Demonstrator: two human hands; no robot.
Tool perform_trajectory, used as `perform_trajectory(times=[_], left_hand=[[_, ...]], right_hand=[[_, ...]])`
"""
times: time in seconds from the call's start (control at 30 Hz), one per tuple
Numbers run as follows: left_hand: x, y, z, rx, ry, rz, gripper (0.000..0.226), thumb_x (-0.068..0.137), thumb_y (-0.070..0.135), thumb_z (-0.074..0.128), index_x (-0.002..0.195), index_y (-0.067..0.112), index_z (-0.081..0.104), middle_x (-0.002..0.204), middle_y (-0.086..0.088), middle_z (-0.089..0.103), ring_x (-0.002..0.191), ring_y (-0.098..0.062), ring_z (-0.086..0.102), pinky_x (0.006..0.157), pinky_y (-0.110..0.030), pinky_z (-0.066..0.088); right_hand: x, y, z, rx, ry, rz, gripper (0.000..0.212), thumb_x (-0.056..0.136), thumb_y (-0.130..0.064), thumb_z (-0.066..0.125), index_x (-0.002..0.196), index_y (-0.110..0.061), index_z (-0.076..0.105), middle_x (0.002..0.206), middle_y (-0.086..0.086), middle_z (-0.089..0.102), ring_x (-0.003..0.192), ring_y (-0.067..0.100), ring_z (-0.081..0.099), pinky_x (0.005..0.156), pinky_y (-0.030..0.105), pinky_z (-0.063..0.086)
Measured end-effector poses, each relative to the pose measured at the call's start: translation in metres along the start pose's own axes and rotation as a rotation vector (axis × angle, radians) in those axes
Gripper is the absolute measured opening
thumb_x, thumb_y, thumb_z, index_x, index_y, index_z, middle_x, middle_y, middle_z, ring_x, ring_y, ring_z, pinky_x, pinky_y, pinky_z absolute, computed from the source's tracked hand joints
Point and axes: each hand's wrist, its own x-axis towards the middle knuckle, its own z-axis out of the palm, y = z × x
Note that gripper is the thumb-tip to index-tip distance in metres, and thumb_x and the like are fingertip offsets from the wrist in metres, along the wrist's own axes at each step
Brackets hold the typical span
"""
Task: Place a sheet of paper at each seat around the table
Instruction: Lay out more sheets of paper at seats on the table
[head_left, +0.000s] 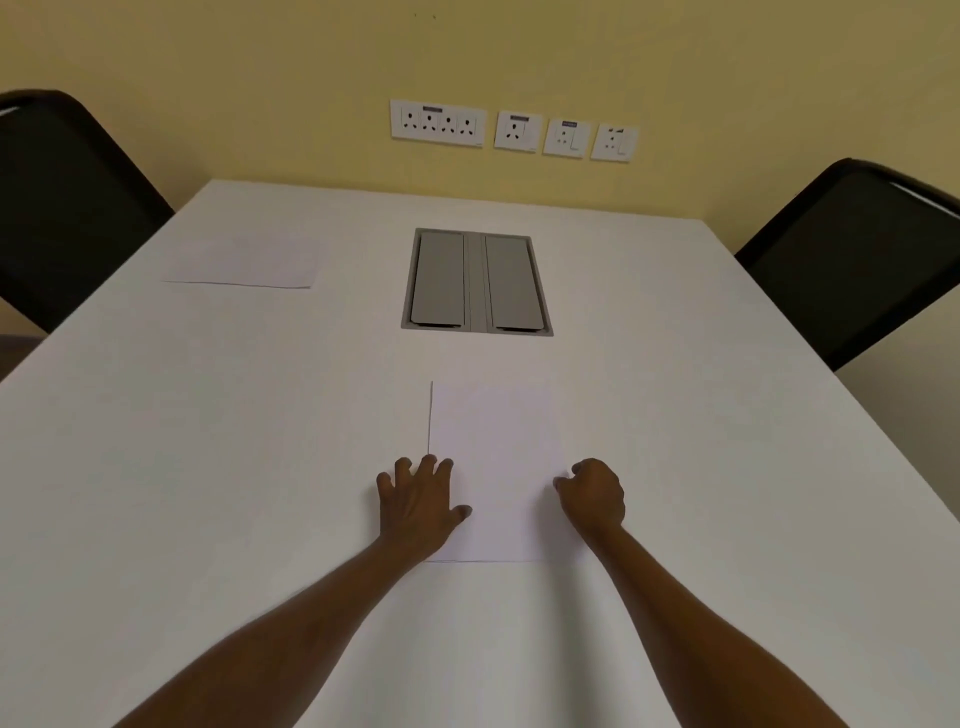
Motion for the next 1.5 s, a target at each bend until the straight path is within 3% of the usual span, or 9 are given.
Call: perform_trajectory(times=[0.33, 0.47, 0.6, 0.7, 0.8, 1.03, 1.17, 1.3, 1.5], left_hand=[[0.001, 0.002, 0.018, -0.044, 0.020, -0.054, 0.066, 0.083, 0.059, 0.056, 0.138, 0.026, 0.041, 0.143, 0.005, 0.043, 0.135, -0.028, 0.029, 0.104, -0.046, 0.025], [0.003, 0.002, 0.016, -0.029, 0.018, -0.042, 0.067, 0.082, 0.059, 0.056, 0.138, 0.026, 0.041, 0.142, 0.005, 0.043, 0.135, -0.027, 0.029, 0.105, -0.045, 0.025], [0.003, 0.000, 0.017, -0.030, 0.016, -0.041, 0.067, 0.082, 0.060, 0.055, 0.138, 0.026, 0.041, 0.143, 0.005, 0.043, 0.136, -0.027, 0.028, 0.105, -0.045, 0.025], [0.003, 0.000, 0.018, -0.046, 0.014, -0.052, 0.066, 0.083, 0.060, 0.056, 0.138, 0.027, 0.040, 0.144, 0.006, 0.042, 0.138, -0.029, 0.025, 0.106, -0.045, 0.023], [0.001, -0.003, 0.021, -0.093, 0.012, -0.077, 0.070, 0.081, 0.060, 0.058, 0.141, 0.030, 0.037, 0.148, 0.007, 0.037, 0.140, -0.028, 0.020, 0.107, -0.044, 0.022], [0.002, -0.027, 0.001, -0.533, 0.205, -0.471, 0.068, 0.087, 0.057, 0.052, 0.144, 0.023, 0.035, 0.143, -0.010, 0.044, 0.133, -0.033, 0.032, 0.105, -0.048, 0.026], [0.003, -0.056, -0.022, -0.942, 0.148, -0.675, 0.049, 0.090, 0.053, 0.051, 0.123, 0.018, 0.056, 0.113, -0.007, 0.063, 0.115, -0.033, 0.052, 0.103, -0.046, 0.034], [-0.018, -0.091, -0.051, -1.297, 0.169, -0.587, 0.019, 0.088, 0.029, 0.064, 0.075, 0.015, 0.067, 0.080, -0.005, 0.065, 0.083, -0.025, 0.060, 0.071, -0.028, 0.046], [-0.060, -0.160, -0.092, -1.215, 0.182, -0.572, 0.019, 0.086, 0.019, 0.068, 0.068, 0.012, 0.064, 0.079, -0.004, 0.065, 0.081, -0.021, 0.059, 0.077, -0.029, 0.047]], right_hand=[[0.012, -0.009, 0.012, -0.014, 0.067, 0.041, 0.015, 0.087, -0.014, 0.063, 0.100, -0.011, 0.068, 0.104, 0.007, 0.071, 0.095, 0.030, 0.067, 0.070, 0.027, 0.041], [0.014, -0.012, 0.013, -0.034, 0.130, 0.021, 0.013, 0.087, -0.013, 0.064, 0.098, -0.008, 0.069, 0.100, 0.009, 0.072, 0.094, 0.031, 0.067, 0.076, 0.032, 0.048], [0.019, -0.010, 0.014, 0.063, 0.091, 0.030, 0.023, 0.089, -0.021, 0.065, 0.106, -0.006, 0.067, 0.104, 0.010, 0.070, 0.100, 0.033, 0.066, 0.077, 0.032, 0.046], [0.024, -0.008, 0.016, 0.159, 0.047, 0.017, 0.012, 0.087, -0.019, 0.065, 0.088, -0.008, 0.071, 0.087, 0.010, 0.071, 0.086, 0.033, 0.068, 0.071, 0.033, 0.050], [0.024, -0.008, 0.016, 0.227, 0.058, 0.004, 0.011, 0.087, -0.015, 0.066, 0.091, -0.007, 0.072, 0.087, 0.010, 0.071, 0.083, 0.032, 0.066, 0.069, 0.030, 0.046], [-0.010, -0.017, 0.000, 0.536, -0.057, -0.169, 0.005, 0.083, -0.008, 0.072, 0.081, -0.004, 0.072, 0.078, 0.011, 0.070, 0.073, 0.023, 0.059, 0.067, 0.028, 0.046], [-0.043, -0.024, -0.008, 0.696, -0.089, -0.153, 0.007, 0.081, -0.006, 0.073, 0.079, -0.013, 0.073, 0.084, 0.009, 0.073, 0.080, 0.026, 0.065, 0.080, 0.037, 0.052], [-0.081, -0.035, -0.008, 0.818, -0.124, -0.098, 0.008, 0.081, -0.002, 0.074, 0.083, -0.010, 0.073, 0.087, 0.012, 0.073, 0.080, 0.028, 0.066, 0.082, 0.037, 0.054], [-0.155, -0.053, 0.025, 0.871, -0.232, 0.030, 0.008, 0.083, -0.005, 0.073, 0.091, -0.002, 0.071, 0.062, 0.005, 0.055, 0.048, 0.017, 0.038, 0.047, 0.027, 0.036]])
